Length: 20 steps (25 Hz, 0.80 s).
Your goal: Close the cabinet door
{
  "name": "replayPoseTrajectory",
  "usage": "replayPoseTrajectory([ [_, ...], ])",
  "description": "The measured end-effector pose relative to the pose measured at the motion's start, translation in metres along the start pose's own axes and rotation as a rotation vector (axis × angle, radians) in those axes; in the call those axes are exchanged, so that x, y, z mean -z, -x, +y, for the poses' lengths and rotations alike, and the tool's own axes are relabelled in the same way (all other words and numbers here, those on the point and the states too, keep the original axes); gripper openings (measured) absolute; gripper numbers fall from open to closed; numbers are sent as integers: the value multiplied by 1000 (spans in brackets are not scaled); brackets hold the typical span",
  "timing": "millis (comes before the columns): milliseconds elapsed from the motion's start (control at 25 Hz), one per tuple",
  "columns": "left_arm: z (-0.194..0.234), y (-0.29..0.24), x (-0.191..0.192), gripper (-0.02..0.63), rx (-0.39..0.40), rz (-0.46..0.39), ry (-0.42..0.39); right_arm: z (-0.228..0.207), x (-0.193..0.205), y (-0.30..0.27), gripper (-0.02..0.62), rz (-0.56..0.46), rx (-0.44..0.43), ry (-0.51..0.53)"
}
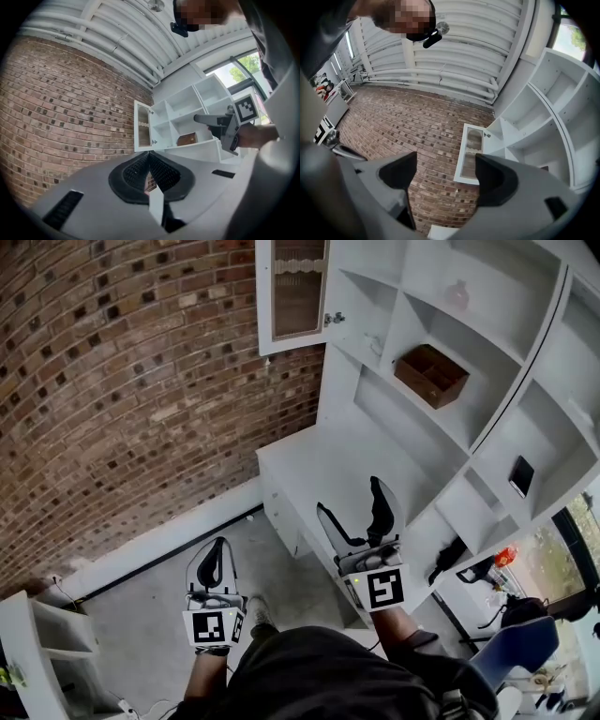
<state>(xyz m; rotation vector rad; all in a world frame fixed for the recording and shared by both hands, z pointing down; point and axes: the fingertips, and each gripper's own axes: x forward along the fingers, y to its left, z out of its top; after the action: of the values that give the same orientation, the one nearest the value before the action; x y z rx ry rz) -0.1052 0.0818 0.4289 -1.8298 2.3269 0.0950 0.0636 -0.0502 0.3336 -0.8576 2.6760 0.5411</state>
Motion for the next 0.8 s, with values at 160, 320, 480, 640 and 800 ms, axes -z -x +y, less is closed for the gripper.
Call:
replayPoseTrajectory([
  [160, 34, -47, 6, 3, 35, 3, 11, 2, 7, -55, 391, -47, 16, 4],
  [320, 64, -89, 10, 3, 79, 9, 8, 1, 22, -105, 391, -28, 47, -5],
  [480, 91, -120, 16, 3, 115, 13, 18, 2, 35, -150, 390, -19, 79, 16],
  [640, 119, -151, 4, 3, 150, -27, 3, 2, 42, -189, 390, -8, 115, 34],
  [800, 149, -175, -15, 3, 152, -84, -14, 4, 41, -221, 390, -17, 138, 50],
])
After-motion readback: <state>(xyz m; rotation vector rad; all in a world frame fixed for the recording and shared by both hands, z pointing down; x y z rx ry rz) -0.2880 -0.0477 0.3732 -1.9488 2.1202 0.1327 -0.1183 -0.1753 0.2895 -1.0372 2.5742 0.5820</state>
